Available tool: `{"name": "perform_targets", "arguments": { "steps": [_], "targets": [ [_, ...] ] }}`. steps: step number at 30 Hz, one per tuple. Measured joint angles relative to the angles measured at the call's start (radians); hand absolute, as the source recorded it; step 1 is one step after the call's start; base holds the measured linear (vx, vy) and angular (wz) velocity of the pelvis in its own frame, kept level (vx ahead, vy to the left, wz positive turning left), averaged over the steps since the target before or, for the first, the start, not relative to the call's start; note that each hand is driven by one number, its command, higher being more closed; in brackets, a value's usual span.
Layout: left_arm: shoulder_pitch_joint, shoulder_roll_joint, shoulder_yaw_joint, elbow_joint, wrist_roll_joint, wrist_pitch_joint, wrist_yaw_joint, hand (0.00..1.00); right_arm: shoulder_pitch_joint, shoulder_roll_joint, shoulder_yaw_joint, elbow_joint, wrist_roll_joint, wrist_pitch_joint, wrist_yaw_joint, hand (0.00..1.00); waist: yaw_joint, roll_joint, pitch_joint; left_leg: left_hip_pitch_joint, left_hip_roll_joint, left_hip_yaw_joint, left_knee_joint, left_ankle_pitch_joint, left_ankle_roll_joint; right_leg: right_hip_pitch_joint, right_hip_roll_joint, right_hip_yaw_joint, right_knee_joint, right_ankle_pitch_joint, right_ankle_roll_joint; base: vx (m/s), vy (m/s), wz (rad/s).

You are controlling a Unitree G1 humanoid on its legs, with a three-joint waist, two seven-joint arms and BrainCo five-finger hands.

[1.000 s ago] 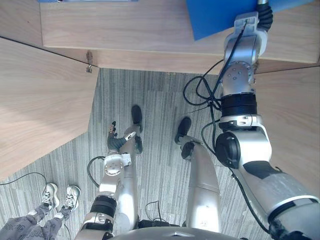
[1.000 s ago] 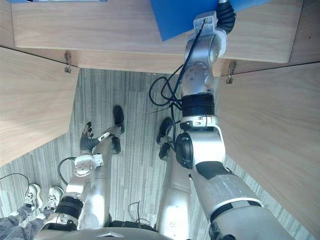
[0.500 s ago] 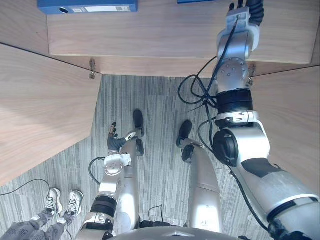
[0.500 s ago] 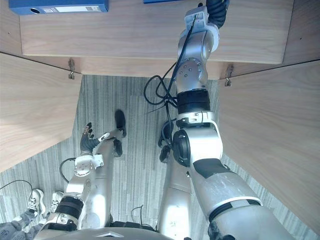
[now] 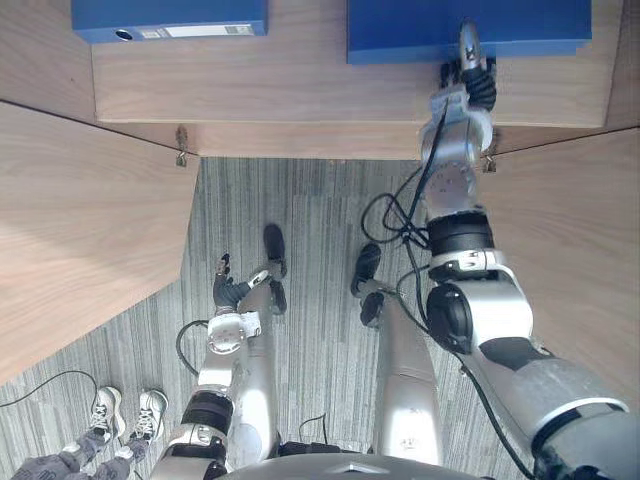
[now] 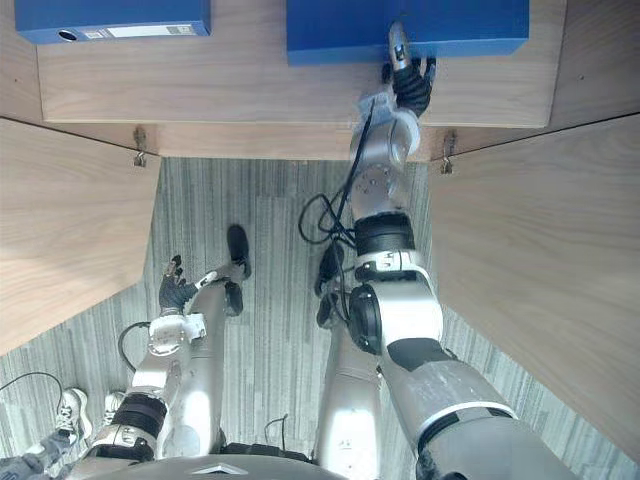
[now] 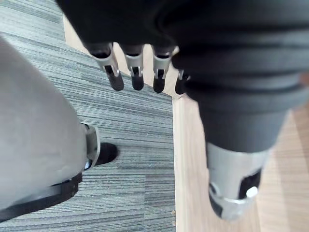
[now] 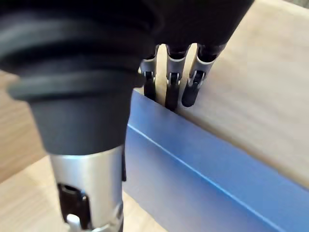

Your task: Walk over to the cabinet, pick up the folder, carry it to the office cabinet, place the folder inside the office cabinet, then close the office cabinet door

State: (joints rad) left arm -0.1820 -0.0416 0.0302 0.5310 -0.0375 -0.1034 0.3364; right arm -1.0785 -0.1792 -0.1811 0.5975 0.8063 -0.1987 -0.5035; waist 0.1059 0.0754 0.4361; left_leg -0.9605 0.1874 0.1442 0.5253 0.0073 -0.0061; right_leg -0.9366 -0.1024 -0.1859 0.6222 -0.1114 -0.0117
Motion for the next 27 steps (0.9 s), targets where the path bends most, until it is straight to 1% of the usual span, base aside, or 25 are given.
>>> {"name": "perform_targets", "arguments": {
  "steps": [1, 2, 3, 6, 8, 12, 14, 16, 18, 20, 22, 24, 26, 27],
  "targets": [
    [0.000, 0.000, 0.002, 0.000, 0.000, 0.000, 0.000, 0.00, 0.005, -0.004, 0.006, -0.002, -0.011, 0.004, 0.000, 0.00, 0.000, 0.000, 0.000, 0.000, 0.001, 0.001, 0.000, 0.000, 0.000, 0.000, 0.001, 0.001, -0.002, 0.002, 0.000, 0.00, -0.011, -0.13],
    [0.000, 0.001, 0.012, 0.000, 0.000, 0.000, 0.000, 0.00, 0.026, -0.023, 0.030, -0.017, -0.053, 0.019, 0.003, 0.00, -0.001, 0.000, 0.000, 0.000, 0.003, 0.006, -0.002, -0.001, 0.001, 0.000, 0.004, 0.004, -0.009, 0.007, 0.001, 0.00, -0.007, -0.09],
    [0.000, 0.001, 0.021, 0.001, 0.000, 0.000, 0.000, 0.00, 0.056, -0.051, 0.058, -0.045, -0.117, 0.041, 0.022, 0.00, -0.005, 0.000, 0.000, 0.000, 0.003, 0.009, -0.001, -0.001, 0.002, 0.000, 0.004, 0.006, -0.012, 0.009, 0.003, 0.00, -0.006, -0.07],
    [0.000, 0.002, 0.034, 0.001, 0.000, 0.000, -0.001, 0.00, 0.066, -0.091, 0.077, -0.060, -0.181, 0.068, 0.045, 0.00, -0.010, 0.000, 0.000, 0.000, 0.003, 0.009, -0.001, -0.003, 0.004, 0.000, 0.004, 0.009, -0.018, 0.014, 0.006, 0.00, -0.008, -0.04],
    [0.000, 0.003, 0.050, 0.006, 0.000, 0.000, -0.001, 0.00, 0.068, -0.143, 0.103, -0.071, -0.251, 0.087, 0.079, 0.00, -0.020, 0.000, 0.000, 0.001, 0.004, 0.009, 0.001, -0.004, 0.006, 0.009, 0.005, 0.007, -0.031, 0.022, 0.010, 0.00, 0.000, 0.00],
    [0.000, 0.007, 0.051, 0.019, 0.001, -0.001, -0.008, 0.00, 0.069, -0.223, 0.143, -0.072, -0.334, 0.101, 0.115, 0.00, -0.025, -0.001, 0.000, 0.006, 0.010, 0.011, 0.009, -0.011, 0.016, 0.027, 0.012, 0.009, -0.058, 0.035, 0.018, 0.01, 0.005, -0.06],
    [0.001, 0.017, 0.054, 0.036, 0.001, -0.001, -0.019, 0.00, 0.070, -0.260, 0.172, -0.075, -0.412, 0.122, 0.142, 0.00, -0.026, -0.009, -0.005, 0.006, 0.013, 0.019, 0.012, -0.016, 0.020, 0.030, 0.014, 0.013, -0.068, 0.041, 0.020, 0.01, 0.000, -0.11],
    [0.001, 0.025, 0.055, 0.036, 0.002, -0.001, -0.024, 0.00, 0.074, -0.281, 0.181, -0.075, -0.431, 0.136, 0.169, 0.00, -0.026, -0.009, -0.005, 0.006, 0.013, 0.021, 0.012, -0.016, 0.020, 0.030, 0.014, 0.013, -0.073, 0.045, 0.022, 0.01, -0.004, -0.03],
    [0.000, 0.034, 0.056, 0.037, 0.002, -0.001, -0.026, 0.00, 0.082, -0.294, 0.183, -0.075, -0.462, 0.138, 0.194, 0.00, -0.026, -0.009, -0.005, 0.006, 0.013, 0.021, 0.012, -0.016, 0.020, 0.031, 0.014, 0.012, -0.073, 0.045, 0.022, 0.00, 0.000, 0.00],
    [0.000, 0.038, 0.064, 0.039, 0.002, -0.001, -0.043, 0.00, 0.091, -0.312, 0.189, -0.077, -0.503, 0.139, 0.200, 0.00, -0.027, -0.009, -0.005, 0.007, 0.013, 0.020, 0.012, -0.016, 0.020, 0.032, 0.014, 0.010, -0.072, 0.045, 0.022, 0.01, -0.032, 0.01],
    [0.000, 0.038, 0.068, 0.040, 0.002, -0.001, -0.046, 0.00, 0.103, -0.318, 0.189, -0.082, -0.542, 0.142, 0.202, 0.00, -0.026, -0.010, -0.005, 0.010, 0.013, 0.021, 0.011, -0.016, 0.020, 0.035, 0.013, 0.011, -0.073, 0.045, 0.022, 0.02, -0.032, 0.00],
    [0.001, 0.038, 0.071, 0.039, 0.002, -0.001, -0.046, 0.00, 0.144, -0.324, 0.188, -0.130, -0.588, 0.157, 0.201, 0.00, -0.023, -0.010, -0.005, 0.013, 0.013, 0.022, 0.010, -0.016, 0.020, 0.038, 0.013, 0.011, -0.073, 0.045, 0.022, 0.02, -0.032, 0.00],
    [0.001, 0.038, 0.082, 0.039, 0.003, 0.001, -0.046, 0.00, 0.228, -0.322, 0.187, -0.235, -0.660, 0.165, 0.200, 0.00, -0.024, -0.011, -0.005, 0.019, 0.012, 0.022, 0.007, -0.016, 0.020, 0.045, 0.013, 0.010, -0.075, 0.044, 0.023, 0.03, -0.034, 0.01],
    [0.001, 0.038, 0.089, 0.038, 0.004, 0.002, -0.046, 0.00, 0.283, -0.316, 0.186, -0.300, -0.701, 0.167, 0.196, 0.00, -0.024, -0.017, -0.008, 0.022, 0.012, 0.024, 0.004, -0.016, 0.021, 0.045, 0.013, 0.012, -0.076, 0.043, 0.025, 0.03, -0.032, -0.01]
  ]
}}
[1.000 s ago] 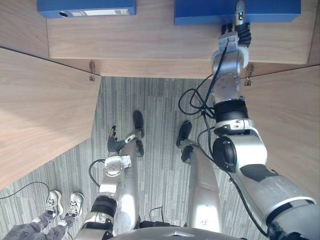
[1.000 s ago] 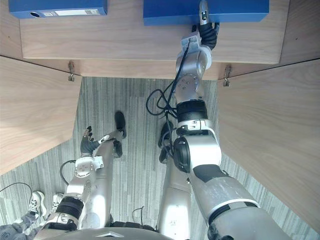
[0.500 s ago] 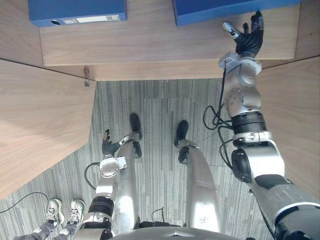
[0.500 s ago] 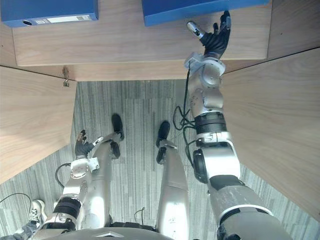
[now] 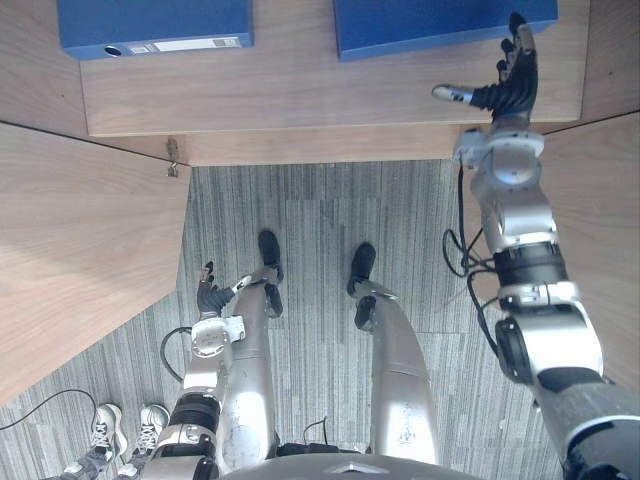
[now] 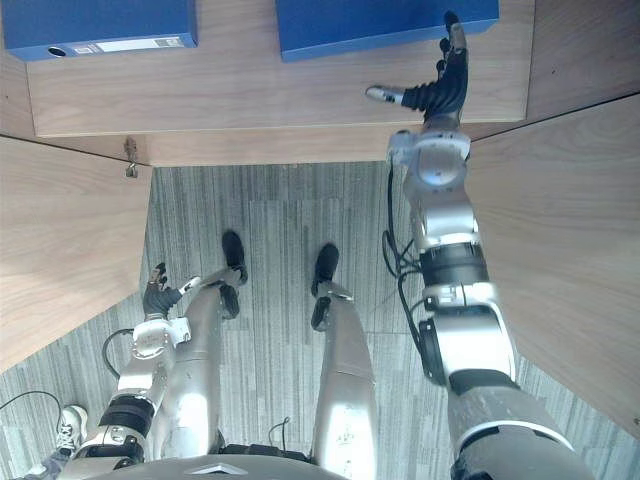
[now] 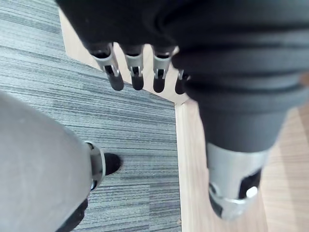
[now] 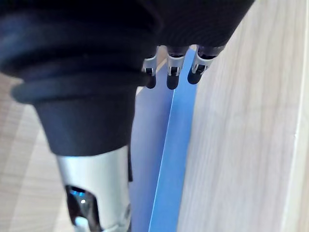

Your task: Walk over to the cabinet, pick up the folder, carry it to the office cabinet, place the folder inside the office cabinet, then close the office cabinet door

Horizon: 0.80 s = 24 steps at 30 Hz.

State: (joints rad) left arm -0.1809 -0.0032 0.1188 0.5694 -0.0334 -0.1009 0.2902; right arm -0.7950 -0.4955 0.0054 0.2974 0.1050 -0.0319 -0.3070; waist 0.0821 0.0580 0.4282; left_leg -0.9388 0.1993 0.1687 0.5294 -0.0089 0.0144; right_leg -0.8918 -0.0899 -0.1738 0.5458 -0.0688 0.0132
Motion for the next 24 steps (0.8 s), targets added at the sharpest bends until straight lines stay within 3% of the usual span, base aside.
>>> {"name": "perform_targets", "arguments": {
  "steps": [4, 5, 10, 14, 24],
  "targets": [
    [0.004, 0.002, 0.009, -0.011, 0.018, 0.000, 0.000, 0.00, 0.149, 0.058, -0.017, -0.158, -0.164, -0.002, -0.035, 0.00, -0.003, -0.026, -0.012, 0.006, -0.003, 0.006, -0.010, 0.000, 0.000, -0.001, -0.006, 0.000, -0.001, -0.008, 0.006, 0.03, -0.031, 0.00],
    [0.006, 0.002, 0.008, -0.011, 0.021, 0.000, 0.000, 0.00, 0.179, 0.080, -0.016, -0.199, -0.218, -0.007, -0.052, 1.00, -0.005, -0.032, -0.011, 0.010, -0.005, 0.009, -0.012, -0.002, -0.001, -0.001, -0.010, 0.000, 0.001, -0.009, 0.007, 0.03, -0.022, -0.02],
    [0.008, 0.003, 0.008, -0.018, 0.067, -0.003, 0.002, 0.00, 0.212, 0.103, 0.042, -0.246, -0.411, -0.016, -0.119, 1.00, -0.007, -0.034, -0.010, 0.012, -0.008, 0.016, -0.011, -0.013, -0.003, -0.001, -0.016, 0.003, 0.004, -0.012, 0.010, 0.01, -0.008, -0.01],
    [0.010, 0.003, 0.006, -0.039, 0.080, -0.011, 0.003, 0.00, 0.210, 0.105, 0.131, -0.246, -0.555, -0.031, -0.120, 1.00, -0.004, -0.040, -0.009, 0.014, -0.010, 0.019, -0.009, -0.015, -0.004, -0.002, -0.020, 0.003, 0.007, -0.014, 0.008, 0.04, -0.027, 0.00],
    [0.010, 0.008, 0.006, -0.038, 0.086, -0.025, 0.009, 0.00, 0.093, 0.103, 0.280, -0.200, -0.613, -0.037, -0.117, 1.00, -0.001, -0.048, -0.008, -0.002, -0.015, 0.019, 0.004, -0.024, -0.006, -0.031, -0.032, 0.004, 0.045, -0.034, 0.004, 0.03, -0.028, 0.02]
  ]
}}
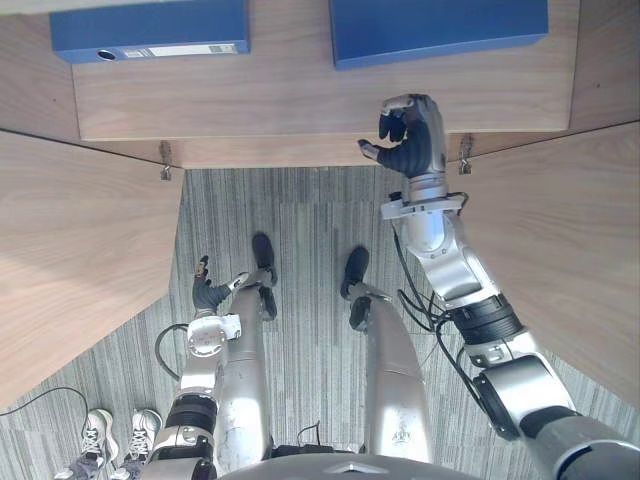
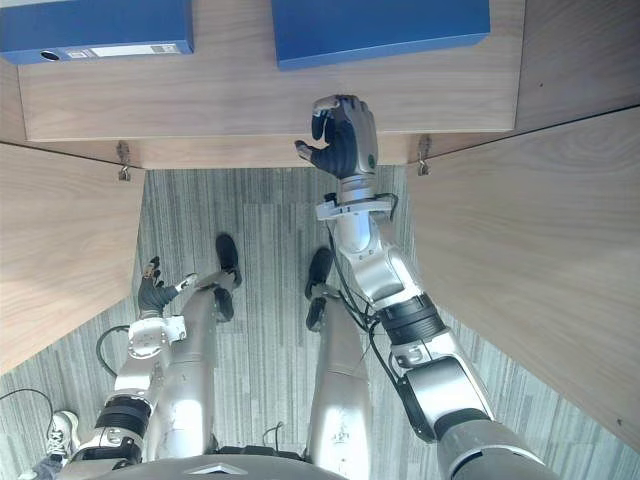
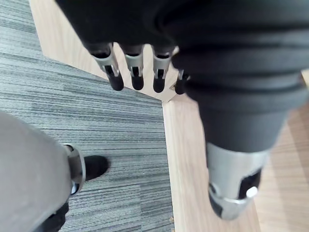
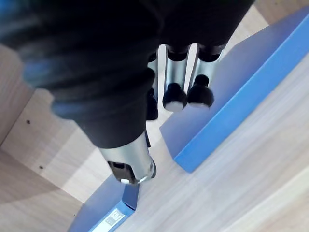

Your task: Walk over to the cabinet, pick up the folder, carry it to the office cabinet, place the folder inside the office cabinet, then close the office cabinet door

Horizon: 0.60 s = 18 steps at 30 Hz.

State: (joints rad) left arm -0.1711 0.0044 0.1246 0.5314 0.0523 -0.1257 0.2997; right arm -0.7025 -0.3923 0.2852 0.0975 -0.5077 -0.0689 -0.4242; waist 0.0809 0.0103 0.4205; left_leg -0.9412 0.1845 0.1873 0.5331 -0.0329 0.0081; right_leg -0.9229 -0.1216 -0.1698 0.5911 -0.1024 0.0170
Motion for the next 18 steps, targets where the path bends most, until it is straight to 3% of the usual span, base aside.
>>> {"name": "perform_targets", "arguments": {
  "steps": [7, 18],
  "targets": [
    [-0.002, 0.019, 0.001, -0.007, -0.010, -0.006, 0.003, 0.00, -0.162, -0.020, 0.028, 0.131, 0.014, -0.002, 0.003, 1.00, 0.004, -0.008, 0.004, -0.115, 0.000, -0.031, 0.090, -0.012, 0.008, -0.103, -0.017, -0.014, 0.109, -0.034, -0.004, 0.01, -0.038, 0.09],
    [-0.006, 0.049, 0.009, -0.080, -0.052, -0.046, 0.004, 0.00, -0.332, -0.139, 0.050, 0.322, 0.165, -0.015, 0.027, 1.00, 0.020, -0.012, 0.024, -0.269, -0.002, -0.058, 0.165, -0.023, -0.005, -0.253, -0.049, -0.035, 0.231, -0.082, -0.011, -0.03, -0.040, 0.10]
  ]
}}
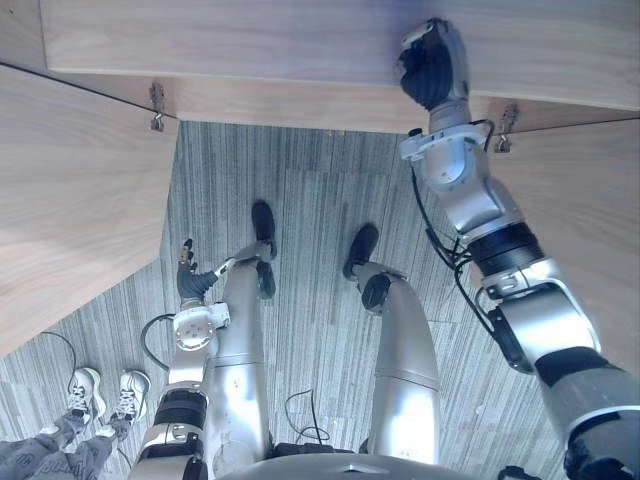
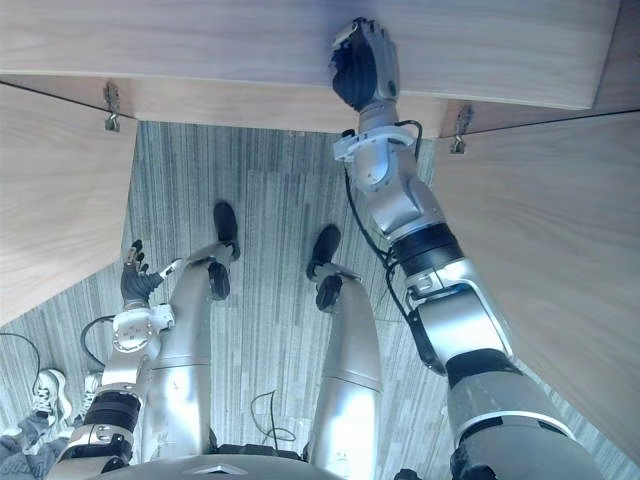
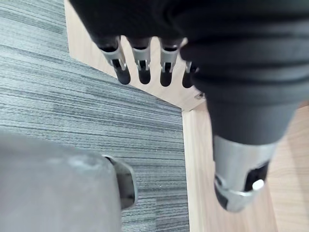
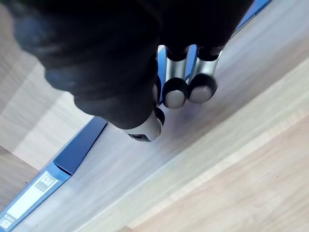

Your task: Walk over to the cabinet, pick up the folder, carry it to the office cabinet, place the folder inside the office cabinet, then close the office cabinet door

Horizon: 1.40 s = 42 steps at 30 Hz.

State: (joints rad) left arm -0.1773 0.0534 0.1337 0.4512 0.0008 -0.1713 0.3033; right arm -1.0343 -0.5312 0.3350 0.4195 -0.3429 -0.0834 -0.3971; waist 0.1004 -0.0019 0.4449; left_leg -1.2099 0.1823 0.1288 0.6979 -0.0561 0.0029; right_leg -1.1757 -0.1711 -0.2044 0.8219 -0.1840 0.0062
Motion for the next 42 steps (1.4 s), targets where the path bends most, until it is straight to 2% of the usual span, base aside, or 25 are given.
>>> {"name": "perform_targets", "arguments": {
  "steps": [4, 10, 17, 24, 27, 30, 33, 35, 39, 42],
  "targets": [
    [0.000, 0.006, -0.008, -0.012, -0.022, -0.011, 0.000, 0.00, -0.058, -0.021, 0.000, 0.032, 0.072, -0.027, 0.001, 1.00, 0.000, 0.000, 0.009, -0.013, -0.002, -0.003, -0.002, 0.004, -0.004, -0.014, -0.003, -0.004, 0.007, -0.008, -0.002, 0.00, -0.024, 0.04],
    [0.000, 0.006, -0.020, -0.016, -0.041, -0.015, 0.000, 0.00, -0.109, -0.052, 0.005, 0.059, 0.121, -0.044, 0.002, 1.00, -0.001, 0.001, 0.009, -0.020, -0.018, -0.022, -0.024, 0.017, -0.003, -0.014, -0.019, -0.029, 0.011, -0.025, -0.007, 0.02, -0.023, 0.14],
    [0.000, 0.005, -0.032, -0.017, -0.053, -0.014, 0.000, 0.00, -0.187, -0.073, 0.019, 0.114, 0.165, -0.044, 0.006, 1.00, -0.001, 0.001, 0.009, -0.020, -0.034, -0.025, -0.043, 0.024, -0.004, -0.016, -0.033, -0.034, 0.011, -0.033, -0.006, 0.02, -0.015, 0.08],
    [0.000, 0.003, -0.038, -0.019, -0.065, -0.013, 0.000, 0.00, -0.189, -0.068, 0.001, 0.116, 0.326, -0.054, 0.005, 1.00, -0.001, 0.001, 0.009, -0.019, -0.045, -0.036, -0.059, 0.037, -0.011, -0.016, -0.042, -0.045, 0.015, -0.036, -0.004, -0.02, -0.008, 0.06],
    [0.000, -0.002, -0.038, -0.021, -0.070, -0.012, 0.000, 0.00, -0.180, -0.066, -0.043, 0.111, 0.394, -0.055, 0.003, 1.00, -0.001, 0.005, 0.012, -0.019, -0.052, -0.041, -0.068, 0.044, -0.016, -0.016, -0.050, -0.050, 0.018, -0.037, -0.004, -0.03, -0.010, 0.10],
    [0.001, -0.013, -0.035, -0.035, -0.077, -0.007, 0.000, 0.00, -0.134, -0.062, -0.123, 0.084, 0.433, -0.060, -0.005, 1.00, 0.007, 0.006, 0.012, -0.019, -0.052, -0.041, -0.068, 0.053, -0.006, -0.015, -0.050, -0.051, 0.018, -0.036, -0.006, -0.02, -0.006, 0.02],
    [0.003, -0.016, -0.028, -0.040, -0.077, -0.001, 0.000, 0.00, -0.031, -0.043, -0.215, -0.018, 0.461, -0.058, -0.029, 1.00, 0.006, 0.006, 0.012, -0.019, -0.048, -0.043, -0.042, 0.053, -0.002, -0.007, -0.047, -0.051, 0.028, -0.031, -0.013, -0.01, -0.005, -0.02],
    [0.005, -0.015, -0.026, -0.038, -0.075, 0.013, 0.000, 0.00, 0.074, 0.007, -0.267, -0.115, 0.462, -0.059, -0.032, 1.00, 0.000, 0.005, 0.012, -0.003, -0.032, -0.043, -0.016, 0.039, 0.001, 0.016, -0.034, -0.049, 0.031, -0.031, -0.013, -0.03, -0.026, -0.17],
    [0.008, -0.022, -0.026, -0.023, -0.062, 0.033, -0.006, 0.00, 0.248, 0.089, -0.270, -0.256, 0.458, -0.061, -0.039, 1.00, -0.018, 0.004, 0.013, 0.083, -0.022, -0.030, -0.020, 0.017, -0.010, 0.096, -0.024, -0.037, 0.020, -0.040, -0.005, -0.05, -0.028, -0.12],
    [0.011, -0.026, -0.027, 0.017, -0.038, 0.043, -0.007, 0.00, 0.377, 0.162, -0.273, -0.410, 0.450, -0.067, -0.042, 1.00, -0.021, 0.004, 0.013, 0.170, 0.004, 0.003, -0.038, -0.001, -0.008, 0.174, -0.002, -0.028, -0.026, -0.037, -0.008, -0.04, -0.027, -0.33]
  ]
}}
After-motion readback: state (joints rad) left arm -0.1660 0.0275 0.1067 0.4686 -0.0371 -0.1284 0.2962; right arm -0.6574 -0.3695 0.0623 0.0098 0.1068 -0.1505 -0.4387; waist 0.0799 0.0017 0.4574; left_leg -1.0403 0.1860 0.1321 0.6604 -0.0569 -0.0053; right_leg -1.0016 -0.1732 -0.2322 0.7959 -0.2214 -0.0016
